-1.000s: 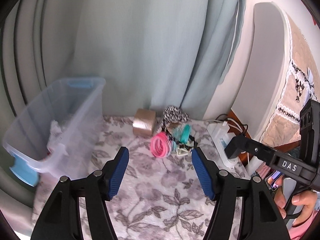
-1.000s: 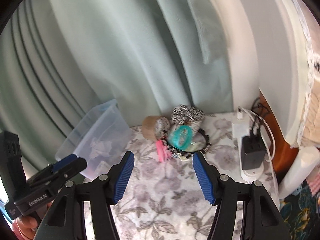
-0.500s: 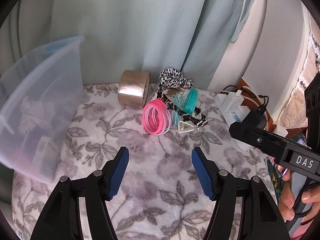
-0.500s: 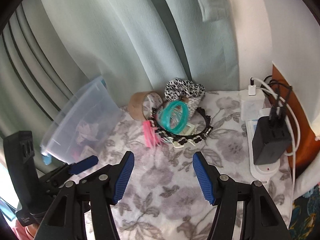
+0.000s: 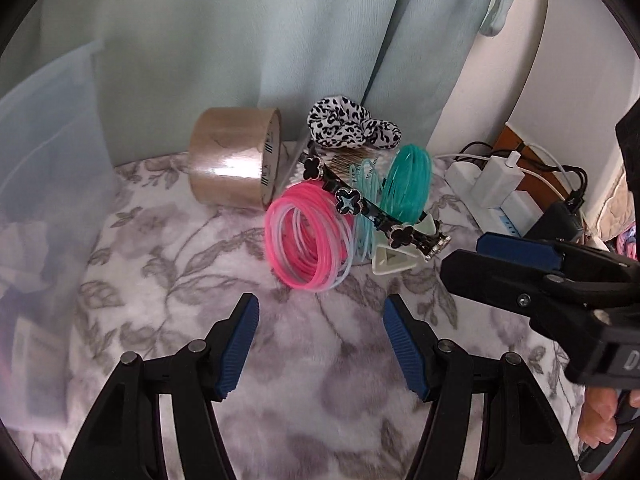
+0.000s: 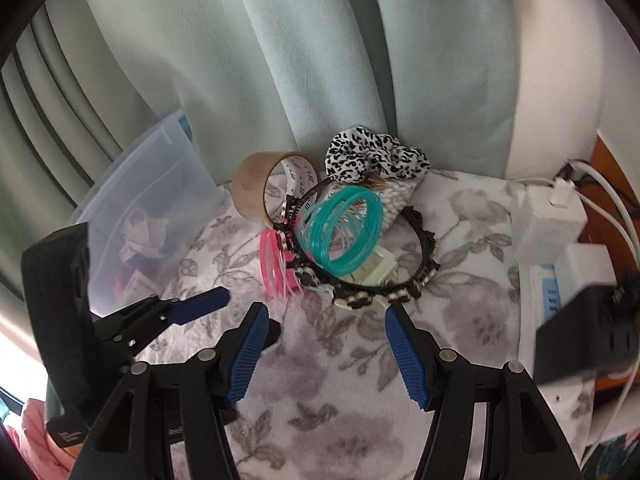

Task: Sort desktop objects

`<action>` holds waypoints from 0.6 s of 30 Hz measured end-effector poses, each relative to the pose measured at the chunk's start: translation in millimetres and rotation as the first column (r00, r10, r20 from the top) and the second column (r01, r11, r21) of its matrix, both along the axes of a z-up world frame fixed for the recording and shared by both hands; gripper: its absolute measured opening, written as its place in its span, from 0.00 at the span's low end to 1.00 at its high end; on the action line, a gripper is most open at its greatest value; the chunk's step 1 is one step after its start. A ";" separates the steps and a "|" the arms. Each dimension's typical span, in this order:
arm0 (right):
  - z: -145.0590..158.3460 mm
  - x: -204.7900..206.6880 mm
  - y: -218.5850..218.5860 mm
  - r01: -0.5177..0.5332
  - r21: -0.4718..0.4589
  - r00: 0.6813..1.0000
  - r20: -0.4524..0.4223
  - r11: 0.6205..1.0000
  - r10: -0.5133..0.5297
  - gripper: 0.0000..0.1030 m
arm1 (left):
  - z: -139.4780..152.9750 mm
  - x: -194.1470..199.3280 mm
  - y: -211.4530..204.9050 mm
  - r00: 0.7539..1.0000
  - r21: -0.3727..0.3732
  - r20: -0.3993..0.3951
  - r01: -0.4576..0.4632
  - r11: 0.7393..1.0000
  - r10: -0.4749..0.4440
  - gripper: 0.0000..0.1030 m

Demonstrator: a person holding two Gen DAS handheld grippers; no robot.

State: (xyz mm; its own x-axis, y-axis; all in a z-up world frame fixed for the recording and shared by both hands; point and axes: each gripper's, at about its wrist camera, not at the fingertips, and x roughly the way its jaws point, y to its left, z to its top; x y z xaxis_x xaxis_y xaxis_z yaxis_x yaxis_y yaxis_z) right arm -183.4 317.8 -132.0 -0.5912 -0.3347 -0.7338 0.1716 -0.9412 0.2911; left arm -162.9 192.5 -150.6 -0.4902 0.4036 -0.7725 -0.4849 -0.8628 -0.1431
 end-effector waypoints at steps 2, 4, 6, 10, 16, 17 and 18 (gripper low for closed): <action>0.9 -4.1 -4.1 -0.015 0.012 1.000 0.001 1.000 0.015 0.63 | -2.2 -3.5 1.8 1.000 0.008 -0.003 0.012 1.000 -0.012 0.60; 2.0 -9.2 -5.6 -0.019 0.008 1.000 -0.002 1.000 0.019 0.63 | -4.6 -7.6 3.2 1.000 0.012 -0.005 0.022 1.000 -0.022 0.60; 2.6 -14.3 -8.2 -0.028 0.017 1.000 -0.004 0.999 0.028 0.62 | -7.0 -11.6 3.8 1.000 0.015 -0.001 0.027 1.000 -0.027 0.59; -0.5 -26.9 -15.6 -0.058 0.062 0.998 0.008 0.996 0.057 0.61 | -13.4 -18.8 5.3 0.999 0.019 0.013 0.029 0.999 -0.030 0.55; -15.7 -43.6 -20.2 -0.048 0.098 0.997 0.061 0.994 0.042 0.53 | -22.9 -25.5 8.3 0.999 0.018 0.033 0.028 0.999 -0.028 0.43; -16.6 -44.5 -20.1 -0.049 0.096 0.997 0.062 0.994 0.043 0.53 | -24.2 -26.5 8.4 0.999 0.018 0.035 0.026 1.000 -0.026 0.39; -17.4 -45.3 -19.9 -0.049 0.094 0.997 0.062 0.994 0.044 0.52 | -25.1 -27.6 8.5 0.999 0.020 0.037 0.024 1.000 -0.024 0.39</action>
State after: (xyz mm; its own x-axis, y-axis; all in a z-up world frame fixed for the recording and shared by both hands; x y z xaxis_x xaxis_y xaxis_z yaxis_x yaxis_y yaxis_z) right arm -228.7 297.9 -149.4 -0.5309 -0.2873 -0.7972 0.2009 -0.9566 0.2109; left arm -190.5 201.0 -175.8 -0.4512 0.4302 -0.7818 -0.4995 -0.8478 -0.1782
